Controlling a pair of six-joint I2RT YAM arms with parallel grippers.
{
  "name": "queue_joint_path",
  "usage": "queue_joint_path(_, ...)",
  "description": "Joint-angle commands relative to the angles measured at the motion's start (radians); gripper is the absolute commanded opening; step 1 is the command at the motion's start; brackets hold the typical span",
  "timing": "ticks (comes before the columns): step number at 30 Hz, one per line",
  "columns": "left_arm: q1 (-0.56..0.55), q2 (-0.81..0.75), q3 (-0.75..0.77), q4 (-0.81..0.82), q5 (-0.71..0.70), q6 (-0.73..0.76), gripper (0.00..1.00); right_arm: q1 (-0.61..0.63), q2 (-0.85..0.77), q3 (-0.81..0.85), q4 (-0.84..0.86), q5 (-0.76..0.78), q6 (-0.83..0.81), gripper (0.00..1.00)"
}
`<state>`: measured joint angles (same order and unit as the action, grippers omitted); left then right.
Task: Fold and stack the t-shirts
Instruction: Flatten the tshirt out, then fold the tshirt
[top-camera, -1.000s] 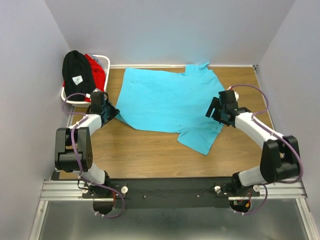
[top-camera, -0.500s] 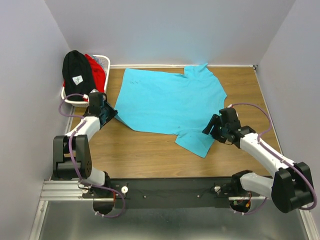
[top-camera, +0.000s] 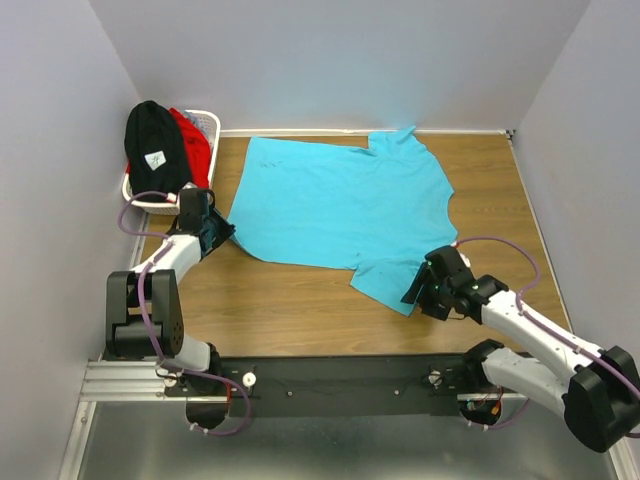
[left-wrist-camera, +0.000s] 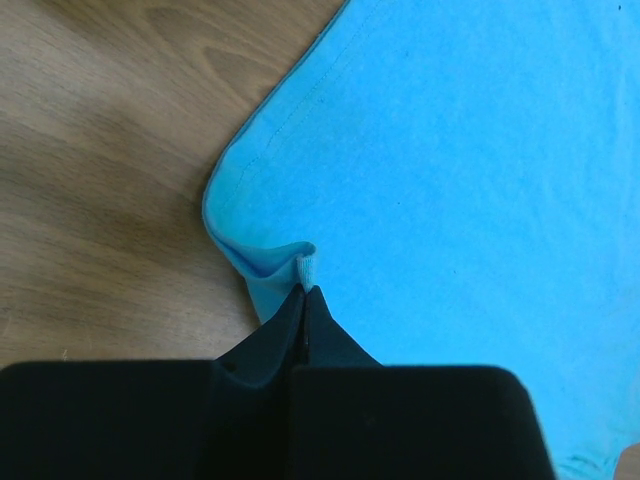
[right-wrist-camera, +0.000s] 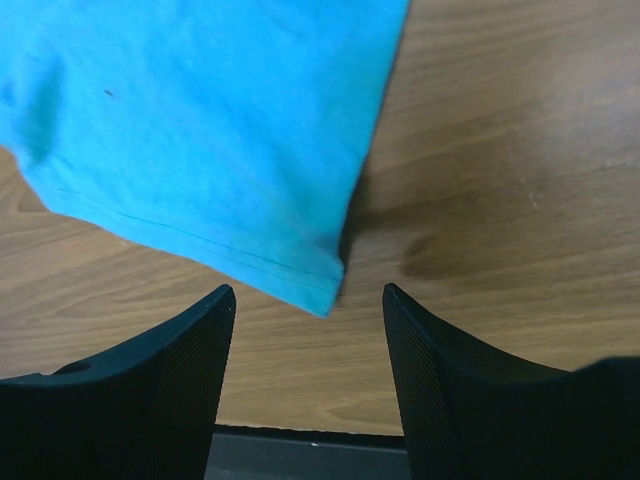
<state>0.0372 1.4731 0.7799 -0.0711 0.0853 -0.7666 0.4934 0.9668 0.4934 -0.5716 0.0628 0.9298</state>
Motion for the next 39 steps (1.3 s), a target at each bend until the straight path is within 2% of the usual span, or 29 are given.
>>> queue_joint_path(1, -0.005, -0.023, -0.027, -0.01, -0.028, 0.01, 0.0, 0.033, 0.012, -0.055, -0.01, 0.017, 0.072, 0.66)
queue_joint_path(8, -0.003, -0.034, -0.062, 0.004, -0.028, -0.003, 0.0, 0.08, 0.081, -0.088, 0.073, 0.043, 0.104, 0.63)
queue_joint_path(16, -0.003, -0.05, -0.088, 0.001, -0.05, -0.005, 0.0, 0.088, 0.11, -0.098, 0.104, 0.106, 0.089, 0.29)
queue_joint_path(17, -0.005, -0.051, -0.093, -0.001, -0.051, -0.007, 0.0, 0.088, 0.104, -0.09, 0.099, 0.106, 0.08, 0.18)
queue_joint_path(20, -0.003, -0.06, -0.103, -0.009, -0.064, -0.008, 0.0, 0.088, 0.067, -0.035, 0.026, 0.092, 0.046, 0.01)
queue_joint_path(25, -0.003, -0.095, -0.145, -0.018, -0.108, -0.019, 0.0, 0.088, -0.022, 0.027, -0.15, 0.052, -0.003, 0.0)
queue_joint_path(32, -0.005, -0.132, -0.171, -0.058, -0.165, -0.039, 0.0, 0.103, -0.126, -0.006, -0.226, -0.09, 0.027, 0.01)
queue_joint_path(36, -0.005, -0.139, -0.163, -0.078, -0.193, -0.043, 0.0, 0.103, -0.122, 0.011, -0.226, -0.067, 0.029, 0.0)
queue_joint_path(39, -0.005, -0.135, -0.145, -0.085, -0.187, -0.042, 0.0, 0.105, -0.099, 0.091, -0.226, 0.032, 0.018, 0.0)
